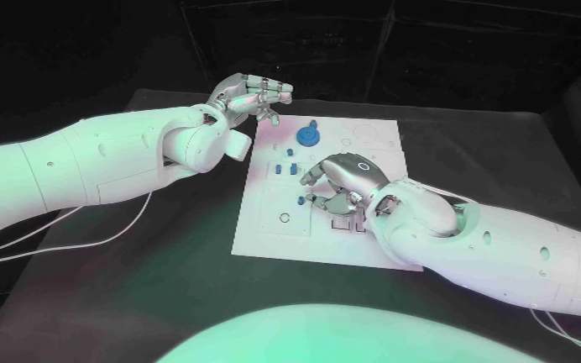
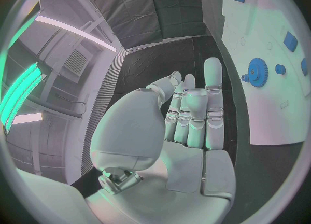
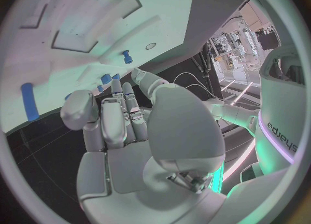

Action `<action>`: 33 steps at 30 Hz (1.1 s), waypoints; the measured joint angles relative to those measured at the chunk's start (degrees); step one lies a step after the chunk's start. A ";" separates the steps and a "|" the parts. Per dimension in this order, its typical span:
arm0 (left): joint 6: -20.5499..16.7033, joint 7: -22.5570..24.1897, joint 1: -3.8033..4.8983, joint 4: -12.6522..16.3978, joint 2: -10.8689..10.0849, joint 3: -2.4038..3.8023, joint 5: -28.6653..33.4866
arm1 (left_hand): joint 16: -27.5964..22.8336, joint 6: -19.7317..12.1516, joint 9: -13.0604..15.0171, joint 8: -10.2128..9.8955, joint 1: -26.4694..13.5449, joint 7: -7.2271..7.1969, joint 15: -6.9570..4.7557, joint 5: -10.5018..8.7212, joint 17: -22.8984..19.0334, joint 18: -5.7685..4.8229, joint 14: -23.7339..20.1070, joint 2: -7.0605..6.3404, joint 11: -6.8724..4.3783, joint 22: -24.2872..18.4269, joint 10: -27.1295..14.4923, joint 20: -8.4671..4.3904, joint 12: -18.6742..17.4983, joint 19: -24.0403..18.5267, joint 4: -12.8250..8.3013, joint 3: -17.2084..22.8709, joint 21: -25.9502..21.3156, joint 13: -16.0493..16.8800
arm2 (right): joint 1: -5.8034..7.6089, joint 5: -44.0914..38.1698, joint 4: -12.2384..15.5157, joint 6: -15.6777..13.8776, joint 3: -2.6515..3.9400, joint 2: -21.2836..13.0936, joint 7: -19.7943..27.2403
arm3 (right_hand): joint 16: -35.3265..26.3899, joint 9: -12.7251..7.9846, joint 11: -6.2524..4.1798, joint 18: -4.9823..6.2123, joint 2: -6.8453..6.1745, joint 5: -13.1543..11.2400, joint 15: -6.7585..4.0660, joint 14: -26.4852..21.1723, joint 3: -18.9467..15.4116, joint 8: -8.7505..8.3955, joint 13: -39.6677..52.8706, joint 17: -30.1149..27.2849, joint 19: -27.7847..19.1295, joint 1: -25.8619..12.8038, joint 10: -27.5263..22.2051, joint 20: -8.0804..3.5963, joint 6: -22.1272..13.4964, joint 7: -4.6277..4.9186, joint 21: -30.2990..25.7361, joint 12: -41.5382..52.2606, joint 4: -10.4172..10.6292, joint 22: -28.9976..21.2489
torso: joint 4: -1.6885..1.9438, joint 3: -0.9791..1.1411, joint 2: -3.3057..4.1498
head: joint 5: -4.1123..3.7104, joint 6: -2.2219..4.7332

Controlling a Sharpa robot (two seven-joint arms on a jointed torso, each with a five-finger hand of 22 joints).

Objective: Assemble the parts on the task board

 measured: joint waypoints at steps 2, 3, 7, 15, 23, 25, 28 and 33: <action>0.02 -0.03 0.00 0.04 -0.10 -0.01 0.00 | 0.00 0.00 0.00 0.00 0.00 0.00 0.00 0.00 0.00 0.00 0.00 0.00 0.00 0.00 0.00 0.00 0.00 0.00 0.00 0.00 0.00 0.00 | 0.09 1.15 1.08 -0.23 0.06 -1.70 -0.08 | 0.00 0.00 0.00 0.01 -0.33 0.00 0.00 0.00 -0.56 0.00 0.02 -0.28 0.00 -0.36 0.00 0.00 -0.36 -0.36 0.00 0.21 0.24 -0.04 | -0.04 -0.02 -0.02 | -0.21 0.26; 0.03 -0.05 0.00 0.09 -0.16 -0.01 0.00 | 0.00 0.00 0.00 0.00 0.00 0.00 0.00 0.00 0.00 0.00 0.00 0.00 0.00 0.00 0.00 0.00 0.00 0.00 0.00 0.00 0.00 0.00 | 0.22 2.01 1.56 -0.25 0.18 -2.66 -0.22 | 0.00 0.00 -0.06 0.00 -0.28 0.00 0.00 0.00 -0.92 0.00 0.02 -0.42 0.00 -0.64 0.06 0.00 -0.48 -0.48 0.00 0.21 0.44 -0.14 | -0.07 -0.03 -0.03 | -0.32 0.36; 0.14 -0.12 0.00 0.36 -0.21 -0.09 0.00 | 0.00 0.00 0.00 0.00 0.00 0.00 0.00 0.00 0.00 0.00 0.00 0.00 0.00 0.00 0.00 0.00 0.00 0.00 0.00 0.00 0.00 -0.01 | 1.45 4.85 2.80 0.46 1.69 -5.37 -0.93 | -1.02 -0.05 -0.97 0.00 -0.75 -1.39 0.00 0.00 -3.79 0.00 0.00 -1.60 -0.61 -1.35 -0.31 -0.59 -2.12 -1.66 -1.29 0.65 1.16 -2.14 | -0.15 -0.07 -0.05 | -0.73 0.70; 0.23 -0.16 -0.01 0.39 -0.47 -0.15 0.00 | 0.00 -0.21 0.00 0.00 0.00 0.21 0.00 0.00 -0.09 0.00 0.00 0.00 0.00 -0.05 0.00 0.00 0.00 0.00 0.00 0.00 0.00 0.05 | 4.77 7.93 2.28 4.66 2.59 -8.02 -2.34 | -4.00 -0.05 -0.49 0.94 0.31 -1.99 -0.22 -0.22 -9.72 0.00 -0.45 -5.48 -3.29 -0.07 -5.88 -0.22 -5.52 -2.43 -6.42 -0.47 1.55 -9.77 | -0.22 -0.10 -0.08 | -1.60 1.31; 0.24 -0.16 -0.01 0.40 -0.59 -0.16 0.00 | 0.00 -0.21 0.00 0.00 0.00 0.21 0.00 0.00 -0.09 0.00 0.00 0.00 0.00 -0.04 0.00 0.00 0.00 0.00 0.00 0.00 0.00 0.05 | 5.48 6.87 -0.71 8.55 2.63 -8.30 -2.78 | -4.45 -0.05 0.09 0.93 1.14 -1.71 0.00 0.00 -13.27 0.00 -0.45 -6.21 -3.50 2.36 -8.08 -0.02 -6.29 -2.81 -7.15 -0.47 1.57 -10.84 | -0.12 -0.13 -0.04 | -2.16 1.57; 0.24 -0.16 -0.01 0.40 -0.59 -0.16 0.00 | 0.00 -0.21 0.01 0.00 0.00 0.21 0.00 0.00 -0.09 0.00 0.00 0.00 0.00 -0.04 0.00 0.00 0.00 0.00 0.00 0.00 0.00 0.05 | 5.52 6.27 -1.20 9.53 2.64 -8.23 -2.84 | -4.45 -0.05 -0.11 0.93 1.38 -1.71 0.00 0.00 -13.30 0.00 -0.44 -6.13 -3.50 2.60 -8.29 -0.01 -6.29 -2.81 -7.15 -0.47 1.60 -10.79 | -0.12 -0.13 -0.01 | -2.19 1.57; 0.24 -0.16 -0.01 0.39 -0.59 -0.16 0.00 | 0.00 -0.21 0.01 0.00 0.00 0.21 0.00 0.00 -0.09 0.00 0.00 0.00 0.00 -0.04 0.00 0.00 0.00 0.00 0.00 0.00 0.00 0.05 | 5.54 5.46 -1.57 10.92 2.64 -8.00 -2.93 | -4.45 -0.05 0.10 0.93 1.44 -1.39 0.00 0.00 -13.63 0.00 -0.44 -6.08 -3.50 3.28 -8.49 -0.02 -6.28 -2.81 -7.15 -0.15 1.62 -10.73 | -0.12 -0.12 -0.01 | -2.20 1.55; 0.25 -0.16 -0.01 0.35 -0.59 -0.17 0.00 | 0.00 -0.21 0.01 0.00 0.00 0.21 0.00 0.00 -0.09 0.00 0.00 0.00 0.00 -0.03 0.00 0.00 0.00 0.00 0.00 0.00 0.00 0.05 | 5.55 4.20 -2.17 12.97 2.64 -7.42 -3.08 | -4.45 0.18 -0.39 0.92 3.06 -1.34 0.00 0.00 -13.87 0.40 -0.29 -5.83 -3.32 4.89 -7.69 0.10 -5.63 -2.68 -7.15 1.41 1.38 -10.32 | -0.12 -0.10 -0.01 | -2.14 1.37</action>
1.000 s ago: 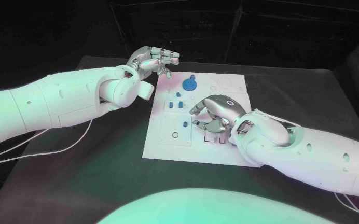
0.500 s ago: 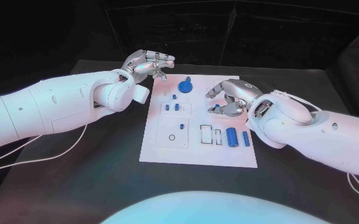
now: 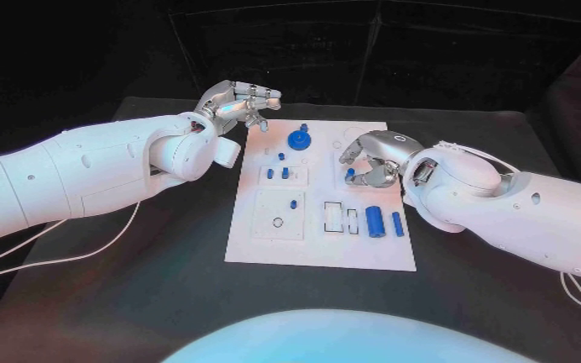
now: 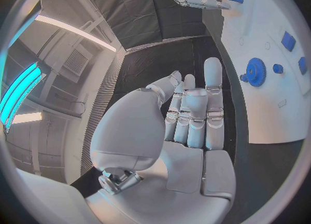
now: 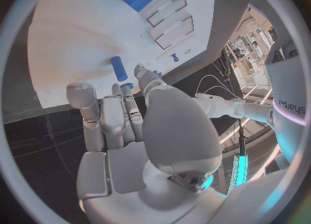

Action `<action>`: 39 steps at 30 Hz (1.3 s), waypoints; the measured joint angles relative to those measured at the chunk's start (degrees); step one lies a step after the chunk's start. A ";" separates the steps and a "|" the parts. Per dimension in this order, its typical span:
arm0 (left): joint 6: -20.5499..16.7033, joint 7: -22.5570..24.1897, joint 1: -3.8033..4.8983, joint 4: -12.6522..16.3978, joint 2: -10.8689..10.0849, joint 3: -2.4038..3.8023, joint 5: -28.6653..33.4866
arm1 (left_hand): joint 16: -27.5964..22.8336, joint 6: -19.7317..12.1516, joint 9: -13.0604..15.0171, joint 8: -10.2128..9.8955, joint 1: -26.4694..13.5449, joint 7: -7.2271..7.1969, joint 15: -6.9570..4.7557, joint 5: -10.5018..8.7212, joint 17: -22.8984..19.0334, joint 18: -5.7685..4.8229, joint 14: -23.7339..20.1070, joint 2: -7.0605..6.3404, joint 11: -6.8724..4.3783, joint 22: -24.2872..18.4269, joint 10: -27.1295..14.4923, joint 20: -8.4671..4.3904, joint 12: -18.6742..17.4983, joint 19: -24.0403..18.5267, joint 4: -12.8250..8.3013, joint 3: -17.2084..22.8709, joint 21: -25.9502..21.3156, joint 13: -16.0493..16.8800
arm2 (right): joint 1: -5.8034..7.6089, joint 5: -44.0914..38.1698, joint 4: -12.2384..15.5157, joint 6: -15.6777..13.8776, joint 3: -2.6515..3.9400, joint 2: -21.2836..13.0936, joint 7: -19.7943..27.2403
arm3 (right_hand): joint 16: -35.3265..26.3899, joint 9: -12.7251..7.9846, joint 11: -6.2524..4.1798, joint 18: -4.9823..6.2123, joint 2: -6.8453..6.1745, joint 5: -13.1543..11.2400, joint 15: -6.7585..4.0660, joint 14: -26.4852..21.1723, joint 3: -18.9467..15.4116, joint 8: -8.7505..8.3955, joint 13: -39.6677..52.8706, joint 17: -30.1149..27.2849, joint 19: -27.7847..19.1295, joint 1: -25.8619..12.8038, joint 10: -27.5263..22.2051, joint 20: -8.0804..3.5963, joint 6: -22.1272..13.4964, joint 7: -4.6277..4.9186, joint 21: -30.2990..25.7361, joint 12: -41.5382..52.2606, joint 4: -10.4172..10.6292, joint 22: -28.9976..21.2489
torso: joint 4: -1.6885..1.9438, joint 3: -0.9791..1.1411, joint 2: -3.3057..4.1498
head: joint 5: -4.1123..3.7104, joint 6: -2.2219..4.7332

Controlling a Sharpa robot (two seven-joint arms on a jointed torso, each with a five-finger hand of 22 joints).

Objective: Assemble the parts on the task board

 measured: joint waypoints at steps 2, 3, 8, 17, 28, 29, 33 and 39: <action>0.01 0.00 0.00 -0.01 0.00 0.00 0.00 | 0.00 0.00 0.00 0.00 0.00 0.00 0.00 0.00 0.00 0.00 0.00 0.00 0.00 0.00 0.00 0.00 0.00 0.00 0.00 0.00 0.00 0.00 | 0.00 -0.60 -0.31 0.72 0.00 0.25 -0.06 | 0.00 0.11 -0.02 0.00 0.50 -0.07 0.00 0.00 0.00 0.27 0.00 -0.13 0.19 0.49 0.57 -0.19 0.96 0.26 0.00 0.33 0.00 -0.07 | 0.01 0.00 0.01 | 0.01 -0.01; 0.01 0.00 0.00 -0.02 0.01 0.00 0.00 | 0.00 0.00 0.00 0.00 0.00 0.00 0.00 0.00 0.00 0.00 0.00 0.00 0.00 0.00 0.00 0.00 0.00 0.00 0.00 0.00 0.00 0.00 | 0.00 -0.85 -0.45 0.98 0.00 0.34 -0.09 | 0.00 0.12 -0.23 0.00 0.67 -0.32 0.00 0.00 0.00 0.34 0.00 -0.21 0.19 0.67 0.78 -0.19 1.50 0.34 0.00 0.64 0.00 -0.12 | 0.00 0.01 0.00 | 0.01 -0.02; 0.03 0.00 0.00 -0.04 0.05 0.00 0.00 | 0.00 0.00 0.00 0.00 0.00 0.00 0.00 0.00 0.00 0.00 0.00 0.00 0.00 0.00 0.00 0.00 0.00 0.00 0.00 0.00 0.00 0.00 | 0.00 -2.07 -1.30 2.26 -0.01 0.82 -0.17 | 0.00 0.14 -0.44 0.00 1.88 -1.59 0.00 0.00 1.63 0.83 -0.08 -0.62 0.54 1.87 2.89 -0.51 3.40 0.72 0.00 1.55 -0.38 -0.01 | 0.00 0.03 -0.02 | 0.01 0.05; 0.05 0.00 0.00 -0.05 0.04 0.00 0.00 | 0.00 0.00 0.00 0.00 0.00 0.00 0.00 0.00 0.00 0.00 0.00 0.00 0.00 0.01 0.00 0.00 0.00 0.00 0.00 0.00 0.00 -0.01 | 0.00 -3.70 -1.62 3.97 -0.01 1.29 -0.09 | 0.46 0.23 -1.06 0.00 2.38 -1.83 -0.44 0.00 5.23 1.31 -0.26 0.43 2.31 2.37 7.13 -0.94 6.06 0.60 1.84 2.09 -0.42 3.15 | 0.00 0.03 -0.03 | 0.13 0.03; 0.29 -0.07 0.00 -0.08 0.07 -0.01 0.00 | 0.00 0.00 -0.04 0.00 0.00 0.00 0.00 0.00 0.01 0.00 0.00 0.00 0.00 0.01 0.00 0.00 0.00 0.00 -0.02 -0.02 0.00 0.04 | -0.01 -4.86 -2.00 4.72 -0.02 1.69 -0.04 | 0.80 0.10 -1.37 -0.01 2.38 -1.90 -0.77 -0.07 8.54 1.31 -0.26 0.66 2.52 2.37 9.35 -1.14 7.44 0.17 2.27 0.61 -0.57 3.56 | -0.03 0.03 -0.04 | 0.04 -0.05; 0.31 -0.08 0.00 -0.09 0.07 -0.01 0.00 | 0.00 0.00 -0.04 0.00 0.00 0.00 0.11 0.00 -0.01 0.00 -0.11 0.00 0.00 0.01 0.00 0.00 0.00 0.00 -0.16 -0.16 0.00 0.05 | -0.01 -4.93 -1.99 4.70 -0.02 1.71 -0.01 | 0.80 0.10 -1.35 -0.01 2.38 -2.13 -0.84 0.00 8.85 1.31 -0.27 0.74 2.51 2.37 9.74 -1.14 7.55 0.28 2.28 0.61 -0.70 3.67 | -0.03 0.03 -0.04 | 0.04 -0.04; 0.40 -0.12 0.00 -0.12 0.07 -0.01 0.00 | 0.00 0.00 -0.04 0.00 0.00 0.00 0.20 0.00 -0.06 0.00 -0.20 0.00 0.00 0.01 0.00 0.00 0.00 0.00 -0.17 -0.16 0.00 0.04 | -0.02 -5.11 -1.91 4.20 -0.02 1.71 0.15 | 1.12 -0.12 -1.44 -0.01 2.15 -4.69 -1.25 -0.01 12.18 0.88 -0.27 1.20 2.92 3.66 11.65 -1.54 7.60 0.33 2.94 0.26 -2.32 4.54 | -0.03 0.03 -0.04 | 0.04 -0.03; 0.51 -0.17 0.00 -0.15 0.07 -0.01 0.00 | 0.00 0.00 -0.04 0.00 0.00 0.00 0.20 0.00 -0.06 0.00 -0.20 0.00 0.00 0.01 0.00 0.00 0.00 0.00 -0.17 -0.16 0.00 0.04 | -0.03 -5.29 -1.25 2.50 -0.03 1.38 0.64 | 1.47 -0.13 -0.53 -0.01 2.08 -5.21 -1.25 -0.01 15.36 0.86 -0.15 1.75 3.44 4.79 12.57 -2.07 7.40 0.13 3.92 -0.01 -4.23 6.13 | -0.08 0.03 -0.04 | 0.01 -0.01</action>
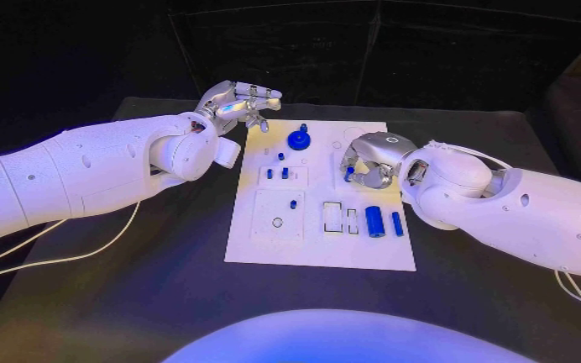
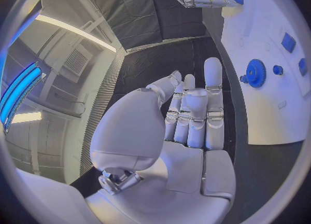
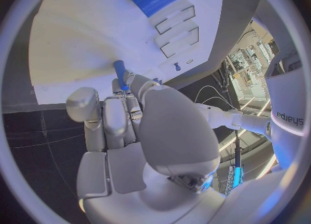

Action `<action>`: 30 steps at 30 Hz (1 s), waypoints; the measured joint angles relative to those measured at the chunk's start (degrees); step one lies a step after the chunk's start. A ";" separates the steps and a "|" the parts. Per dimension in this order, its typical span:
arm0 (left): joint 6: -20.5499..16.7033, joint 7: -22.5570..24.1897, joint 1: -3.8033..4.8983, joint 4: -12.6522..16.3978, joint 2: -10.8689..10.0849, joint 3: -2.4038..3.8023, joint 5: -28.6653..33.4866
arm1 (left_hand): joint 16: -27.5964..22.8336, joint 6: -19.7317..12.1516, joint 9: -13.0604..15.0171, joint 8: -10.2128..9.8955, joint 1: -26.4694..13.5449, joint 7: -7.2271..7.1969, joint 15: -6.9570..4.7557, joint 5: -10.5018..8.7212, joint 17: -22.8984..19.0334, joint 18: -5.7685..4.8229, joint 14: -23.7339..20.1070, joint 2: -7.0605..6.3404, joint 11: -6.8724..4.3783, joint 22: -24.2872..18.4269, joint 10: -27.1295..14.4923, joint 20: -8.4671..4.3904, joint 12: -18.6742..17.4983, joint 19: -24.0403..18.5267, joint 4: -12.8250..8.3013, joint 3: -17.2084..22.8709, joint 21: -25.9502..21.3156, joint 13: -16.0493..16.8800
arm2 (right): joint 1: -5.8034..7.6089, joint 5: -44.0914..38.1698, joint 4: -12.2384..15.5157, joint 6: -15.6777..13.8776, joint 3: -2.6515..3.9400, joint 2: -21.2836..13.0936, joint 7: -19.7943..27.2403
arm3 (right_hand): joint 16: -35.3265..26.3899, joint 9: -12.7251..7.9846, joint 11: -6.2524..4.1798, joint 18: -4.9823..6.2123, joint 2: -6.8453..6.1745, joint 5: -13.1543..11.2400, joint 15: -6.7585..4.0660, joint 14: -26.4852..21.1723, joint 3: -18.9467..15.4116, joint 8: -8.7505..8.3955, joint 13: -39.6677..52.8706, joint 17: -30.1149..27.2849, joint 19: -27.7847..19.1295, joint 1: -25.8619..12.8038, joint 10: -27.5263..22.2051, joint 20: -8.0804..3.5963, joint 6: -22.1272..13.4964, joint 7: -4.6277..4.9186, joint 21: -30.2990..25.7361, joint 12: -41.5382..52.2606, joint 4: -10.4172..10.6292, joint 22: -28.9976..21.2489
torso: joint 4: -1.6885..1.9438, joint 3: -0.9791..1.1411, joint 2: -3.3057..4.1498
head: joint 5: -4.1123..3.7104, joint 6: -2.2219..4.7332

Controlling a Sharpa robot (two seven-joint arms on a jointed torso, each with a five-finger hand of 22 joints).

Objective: Assemble the parts on the task board

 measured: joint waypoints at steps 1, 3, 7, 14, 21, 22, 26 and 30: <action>0.01 0.00 0.00 -0.01 0.00 0.00 0.00 | 0.00 0.00 0.00 0.00 0.00 0.00 0.00 0.00 0.00 0.00 0.00 0.00 0.00 0.00 0.00 0.00 0.00 0.00 0.00 0.00 0.00 0.00 | 0.00 -0.02 0.12 -0.31 0.00 -0.11 0.08 | 0.00 0.00 0.10 0.00 0.00 -0.01 0.00 0.00 0.30 0.00 0.00 0.08 0.00 0.00 0.10 0.00 0.00 0.00 0.25 0.01 -0.16 0.23 | -0.01 0.00 -0.01 | -0.01 0.00; 0.03 -0.01 0.00 -0.05 0.01 0.00 0.00 | 0.00 0.00 0.00 0.00 0.00 0.00 0.00 0.00 0.00 0.00 0.00 0.00 0.00 0.00 0.00 0.00 0.00 0.00 0.00 0.00 0.00 0.00 | -0.01 -0.04 0.38 -1.01 0.00 -0.41 0.26 | 0.28 0.00 0.20 -0.01 0.00 -0.02 0.00 0.00 0.57 0.00 0.01 0.12 -0.01 0.00 0.20 0.00 0.00 0.00 0.34 0.01 -0.40 0.45 | -0.02 0.00 -0.03 | -0.02 0.00; 0.06 -0.02 0.00 -0.17 0.03 0.00 0.00 | 0.00 0.00 0.00 0.00 0.00 0.00 0.00 0.00 0.00 0.00 0.00 0.00 0.00 0.00 0.00 0.00 0.00 0.00 0.00 0.00 0.00 0.00 | -0.02 -0.04 0.93 -2.24 0.00 -1.06 0.47 | 0.31 0.00 0.20 0.00 0.00 -0.24 0.00 0.00 0.90 0.00 0.02 0.11 -0.01 0.00 0.20 0.00 0.00 0.00 0.35 0.01 -0.29 0.55 | -0.02 0.00 -0.09 | -0.02 0.10; 0.07 -0.04 -0.01 -0.28 0.03 -0.01 0.00 | 0.00 0.00 0.01 0.00 0.00 0.00 0.00 0.00 0.00 0.00 0.00 0.00 0.00 0.00 0.00 0.00 0.00 0.00 0.00 0.00 0.00 -0.01 | 0.02 0.12 4.57 -4.06 0.12 -3.15 0.93 | 0.32 0.01 0.52 0.00 -0.16 -0.34 0.00 0.00 1.84 0.00 0.03 0.24 0.02 0.15 0.51 0.03 0.22 0.23 0.58 0.00 -0.77 0.76 | 0.08 0.00 -0.10 | -0.04 0.23; 0.07 -0.04 -0.01 -0.42 0.02 -0.02 0.00 | 0.00 0.00 0.01 0.00 0.00 0.00 0.00 0.00 0.01 0.00 0.00 0.00 0.00 0.00 0.00 0.00 0.00 0.00 0.00 0.00 0.00 -0.01 | 0.05 0.42 9.70 -5.52 0.74 -3.57 1.54 | 0.31 0.01 0.72 -0.01 -0.19 -0.47 0.01 0.00 2.23 0.01 0.03 0.25 0.20 0.13 0.71 0.22 0.47 0.48 0.58 -0.03 -1.16 0.85 | 0.08 -0.01 -0.07 | 0.27 0.31; 0.06 -0.04 -0.01 -0.44 0.04 -0.02 0.00 | 0.00 0.00 0.01 0.00 0.00 0.00 0.00 0.00 0.01 0.00 0.00 0.00 0.00 0.00 0.00 0.00 0.00 0.00 0.00 0.00 0.00 -0.01 | 0.05 0.46 10.29 -5.66 0.78 -3.33 1.62 | 0.32 0.01 0.82 -0.01 -0.35 -0.46 0.01 0.00 2.31 0.01 0.03 0.25 0.20 -0.04 0.81 0.22 0.47 0.48 0.58 -0.03 -1.24 0.84 | 0.08 -0.02 -0.07 | 0.30 0.32; 0.06 -0.04 -0.01 -0.44 0.12 -0.02 0.00 | 0.00 0.00 0.01 0.00 0.00 0.00 0.00 0.00 0.01 0.00 0.00 0.00 0.00 0.01 0.00 0.00 0.00 0.00 0.00 0.00 0.00 -0.01 | 0.05 0.62 11.81 -6.09 0.87 -1.53 2.06 | 0.32 0.01 0.83 -0.01 -0.57 -0.27 0.01 0.00 2.36 0.01 0.03 0.24 0.20 -0.25 0.82 0.22 0.47 0.48 0.80 -0.03 -1.29 0.91 | 0.09 -0.06 -0.03 | 0.40 0.30; 0.07 -0.04 -0.02 -0.51 0.28 -0.02 0.00 | 0.00 0.00 0.01 0.00 0.00 0.00 0.00 0.00 0.01 0.00 0.00 0.00 0.00 0.01 0.00 0.00 0.00 0.00 0.00 0.00 0.00 -0.01 | 0.03 0.81 11.95 -6.21 0.89 1.37 2.53 | 0.32 0.01 0.83 -0.01 -0.64 -0.26 0.01 0.00 2.51 0.01 0.03 0.33 0.20 -0.33 0.83 0.22 0.47 0.48 0.80 -0.04 -1.45 0.90 | 0.15 -0.11 -0.01 | 0.60 0.21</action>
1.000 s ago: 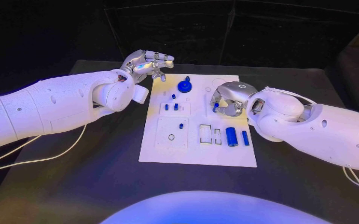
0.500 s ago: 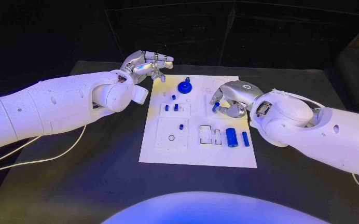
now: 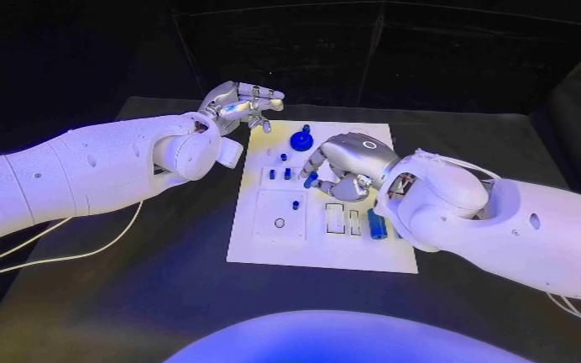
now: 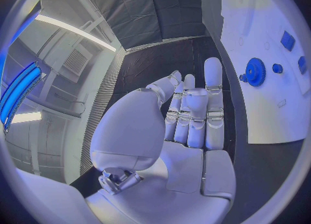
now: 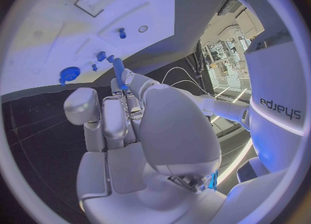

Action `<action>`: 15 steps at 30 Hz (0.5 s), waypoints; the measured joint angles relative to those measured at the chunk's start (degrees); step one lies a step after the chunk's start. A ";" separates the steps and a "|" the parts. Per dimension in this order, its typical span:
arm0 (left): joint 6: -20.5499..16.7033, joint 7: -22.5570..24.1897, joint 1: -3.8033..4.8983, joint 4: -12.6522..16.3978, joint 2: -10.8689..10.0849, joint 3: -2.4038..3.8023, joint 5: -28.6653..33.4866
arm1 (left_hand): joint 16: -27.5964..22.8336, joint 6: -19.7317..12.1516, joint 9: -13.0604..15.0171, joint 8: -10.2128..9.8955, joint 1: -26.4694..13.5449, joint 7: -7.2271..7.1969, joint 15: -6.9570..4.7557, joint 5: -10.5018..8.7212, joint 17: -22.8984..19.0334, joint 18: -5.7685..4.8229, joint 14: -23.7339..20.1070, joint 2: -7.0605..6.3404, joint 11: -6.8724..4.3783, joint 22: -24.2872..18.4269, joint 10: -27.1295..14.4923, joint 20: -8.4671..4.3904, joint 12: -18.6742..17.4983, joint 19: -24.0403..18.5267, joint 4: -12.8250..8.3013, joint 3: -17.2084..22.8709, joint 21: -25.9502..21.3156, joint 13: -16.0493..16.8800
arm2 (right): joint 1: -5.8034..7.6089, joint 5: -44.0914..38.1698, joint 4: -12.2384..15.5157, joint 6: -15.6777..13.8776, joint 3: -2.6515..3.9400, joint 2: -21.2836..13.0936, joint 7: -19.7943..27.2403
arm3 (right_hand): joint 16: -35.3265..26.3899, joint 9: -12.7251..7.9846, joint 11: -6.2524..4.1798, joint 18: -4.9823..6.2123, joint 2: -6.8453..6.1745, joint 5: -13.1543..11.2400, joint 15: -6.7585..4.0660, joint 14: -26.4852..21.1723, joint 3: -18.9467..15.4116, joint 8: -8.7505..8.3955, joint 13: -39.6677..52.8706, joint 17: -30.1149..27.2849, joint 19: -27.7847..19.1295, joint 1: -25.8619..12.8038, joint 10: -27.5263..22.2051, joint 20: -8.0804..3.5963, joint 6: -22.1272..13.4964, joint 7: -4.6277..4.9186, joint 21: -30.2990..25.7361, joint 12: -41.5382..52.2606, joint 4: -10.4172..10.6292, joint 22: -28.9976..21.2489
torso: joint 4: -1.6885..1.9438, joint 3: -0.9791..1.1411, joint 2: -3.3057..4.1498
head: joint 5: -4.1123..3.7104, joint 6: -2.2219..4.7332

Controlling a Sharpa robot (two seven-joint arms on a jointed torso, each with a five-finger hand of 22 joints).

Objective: Assemble the parts on the task board

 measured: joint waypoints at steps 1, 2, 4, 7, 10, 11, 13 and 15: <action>0.00 0.00 0.00 -0.05 0.03 0.00 0.00 | 0.00 0.00 0.00 0.00 0.00 0.00 0.00 0.00 0.00 0.00 0.00 0.00 0.00 0.00 0.00 0.00 0.00 0.00 0.00 0.00 0.00 0.00 | -0.01 0.03 -0.11 0.00 0.00 0.71 0.13 | 0.00 0.00 0.00 0.00 0.00 0.00 0.00 0.00 0.01 0.00 0.00 0.00 0.00 0.00 0.00 0.00 0.00 0.00 0.00 0.00 -0.01 0.00 | 0.01 -0.02 0.00 | 0.08 -0.02; 0.00 0.00 0.00 -0.13 0.05 0.00 0.00 | 0.00 0.00 0.00 0.00 0.00 0.00 0.00 0.00 0.00 0.00 0.00 0.00 0.00 0.00 0.00 0.00 0.00 0.00 0.00 0.00 0.00 0.00 | -0.03 0.07 -0.39 0.00 0.00 1.62 0.31 | 0.00 0.00 0.00 0.00 0.00 0.00 0.00 0.00 0.01 0.00 0.00 0.00 0.00 0.00 0.00 0.00 0.00 0.00 0.00 -0.01 -0.01 0.00 | 0.01 -0.03 0.00 | 0.20 -0.05; 0.00 0.00 0.00 -0.22 0.06 0.00 0.00 | 0.00 0.00 0.00 0.00 0.00 0.00 0.00 0.00 0.00 0.00 0.00 0.00 0.00 0.00 0.00 0.00 0.00 0.00 0.00 0.00 0.00 0.00 | -0.13 0.14 -1.03 0.01 0.00 2.85 0.58 | 0.00 0.00 0.00 -0.01 0.00 0.00 0.00 0.00 0.01 0.00 0.00 0.00 0.00 0.00 0.00 0.00 0.00 0.00 0.00 -0.01 -0.01 0.00 | 0.01 -0.05 0.01 | 0.43 -0.09; 0.00 0.01 0.00 -0.33 0.08 0.00 0.00 | 0.00 0.00 0.00 0.00 0.00 0.00 0.00 0.00 0.00 0.00 0.00 0.00 0.00 0.00 0.00 0.00 0.00 0.00 0.00 0.00 0.00 0.00 | -0.51 0.21 -2.33 0.09 -0.05 4.57 0.98 | 0.00 0.00 0.09 0.00 0.00 0.00 0.00 0.00 0.26 0.00 0.00 0.06 0.00 0.00 0.09 0.00 0.18 0.18 0.00 -0.33 -0.26 0.07 | 0.01 -0.07 0.02 | 0.94 -0.29; 0.00 0.02 0.00 -0.45 0.11 0.00 0.00 | 0.00 0.00 0.00 0.00 0.00 0.00 0.00 0.00 0.00 0.00 0.00 0.00 -0.14 0.00 -0.14 0.00 0.00 0.00 0.00 0.00 0.00 0.04 | -1.08 0.27 -3.91 0.27 -0.24 6.29 1.36 | 0.00 0.00 0.19 0.00 -0.23 0.31 0.00 0.00 0.42 0.00 0.00 0.06 0.00 -0.23 0.19 0.00 0.18 0.18 0.00 -0.33 -0.12 0.07 | -0.04 -0.04 0.05 | 1.64 -0.53; 0.00 0.02 0.00 -0.51 0.14 0.00 0.00 | 0.00 0.00 0.00 0.00 0.00 0.00 0.00 0.00 0.00 0.00 0.00 0.00 -0.21 0.00 -0.21 0.00 0.00 0.00 0.00 0.00 0.00 0.07 | -1.27 0.28 -4.39 0.34 -0.34 6.80 1.47 | 0.16 0.00 0.19 0.00 -0.23 0.32 0.00 0.00 0.44 0.00 0.00 0.06 0.00 -0.23 0.19 0.00 0.18 0.18 0.00 -0.33 -0.11 0.07 | -0.07 -0.03 0.09 | 1.93 -0.64; -0.01 0.03 0.00 -0.57 0.21 0.00 0.00 | 0.00 0.00 0.00 0.00 0.00 0.00 0.00 0.00 0.00 0.00 0.00 0.00 -0.21 0.00 -0.21 0.00 0.00 0.00 0.00 0.00 0.00 0.07 | -1.64 0.30 -5.21 0.50 -0.81 7.61 1.68 | 0.22 0.00 0.20 0.00 -0.23 0.32 0.00 0.00 0.52 0.00 0.01 0.06 0.00 -0.23 0.19 0.00 0.18 0.18 0.00 -0.34 -0.19 0.07 | -0.07 -0.01 0.10 | 2.27 -0.81; -0.01 0.03 0.00 -0.60 0.30 0.00 0.00 | 0.00 0.00 0.00 0.00 0.00 0.00 0.00 0.00 0.00 0.00 0.00 0.00 -0.21 0.00 -0.21 0.00 0.00 0.00 0.00 0.00 0.00 0.06 | -2.05 0.31 -5.94 0.69 -1.32 8.24 1.93 | 0.22 0.00 0.19 0.00 -0.38 0.55 0.00 0.00 0.73 0.00 0.01 0.05 0.00 -0.38 0.19 0.00 0.18 0.18 0.00 -0.34 -0.40 0.06 | -0.07 -0.02 0.11 | 2.45 -0.97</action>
